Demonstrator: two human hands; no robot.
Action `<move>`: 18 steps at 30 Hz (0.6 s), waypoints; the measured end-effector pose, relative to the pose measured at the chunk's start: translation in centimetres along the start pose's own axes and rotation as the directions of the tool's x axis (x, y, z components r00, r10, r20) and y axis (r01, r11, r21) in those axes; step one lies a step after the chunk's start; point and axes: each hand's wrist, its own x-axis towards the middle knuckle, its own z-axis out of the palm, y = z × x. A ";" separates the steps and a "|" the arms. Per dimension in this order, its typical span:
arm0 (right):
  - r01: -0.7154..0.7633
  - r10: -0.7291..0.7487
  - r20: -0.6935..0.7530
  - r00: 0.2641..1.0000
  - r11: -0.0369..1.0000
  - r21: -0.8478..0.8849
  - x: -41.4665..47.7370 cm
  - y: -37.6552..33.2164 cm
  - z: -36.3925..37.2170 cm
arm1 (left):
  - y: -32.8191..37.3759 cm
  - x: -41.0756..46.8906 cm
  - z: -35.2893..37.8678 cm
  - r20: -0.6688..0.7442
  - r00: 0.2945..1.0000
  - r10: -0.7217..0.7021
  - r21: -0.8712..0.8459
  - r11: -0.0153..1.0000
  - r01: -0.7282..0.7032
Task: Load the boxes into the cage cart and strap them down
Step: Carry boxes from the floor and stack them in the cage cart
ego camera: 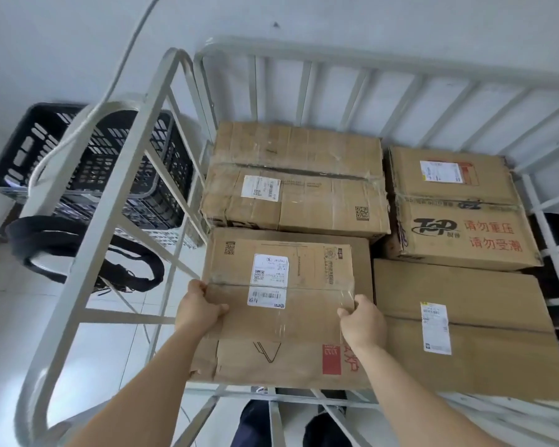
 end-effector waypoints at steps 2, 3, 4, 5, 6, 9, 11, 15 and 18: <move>0.007 -0.007 -0.015 1.000 1.000 -0.004 0.0 0.1 0.2 | 0.1 0.4 -0.2 0.029 1.000 0.001 0.046 0.999 -0.003; 0.008 -0.009 -0.020 1.000 1.000 -0.015 -0.1 0.1 0.2 | 0.3 0.6 -0.4 0.050 0.999 0.005 0.077 0.997 -0.009; 0.009 -0.010 -0.017 1.000 1.000 -0.024 -0.2 0.1 0.1 | 0.5 0.7 -0.4 0.074 0.997 0.005 0.106 0.994 -0.012; 0.011 -0.012 -0.009 1.000 0.999 -0.038 -0.3 0.0 -0.1 | 0.9 0.7 -0.5 0.095 0.995 0.010 0.128 0.992 -0.022; 0.013 -0.012 0.010 1.000 0.998 -0.059 -0.4 -0.1 -0.4 | 1.4 0.6 -0.6 0.107 0.994 0.025 0.152 0.987 -0.041; 0.052 -0.038 0.100 0.994 0.989 -0.139 -1.0 -0.3 -1.8 | 3.4 -0.2 -0.5 0.074 0.989 0.131 0.314 0.938 -0.148; 0.079 -0.063 0.097 0.993 0.983 -0.166 -1.7 0.0 -3.1 | 5.1 -1.3 -0.2 0.039 0.976 0.213 0.449 0.869 -0.207; 0.110 -0.109 0.017 0.994 0.979 -0.173 -3.1 1.7 -6.4 | 9.0 -3.8 0.8 0.094 0.897 0.433 0.618 0.680 -0.393; 0.109 -0.119 -0.045 0.992 0.977 -0.184 -4.4 3.7 -9.5 | 12.7 -6.3 1.9 0.196 0.809 0.554 0.696 0.503 -0.513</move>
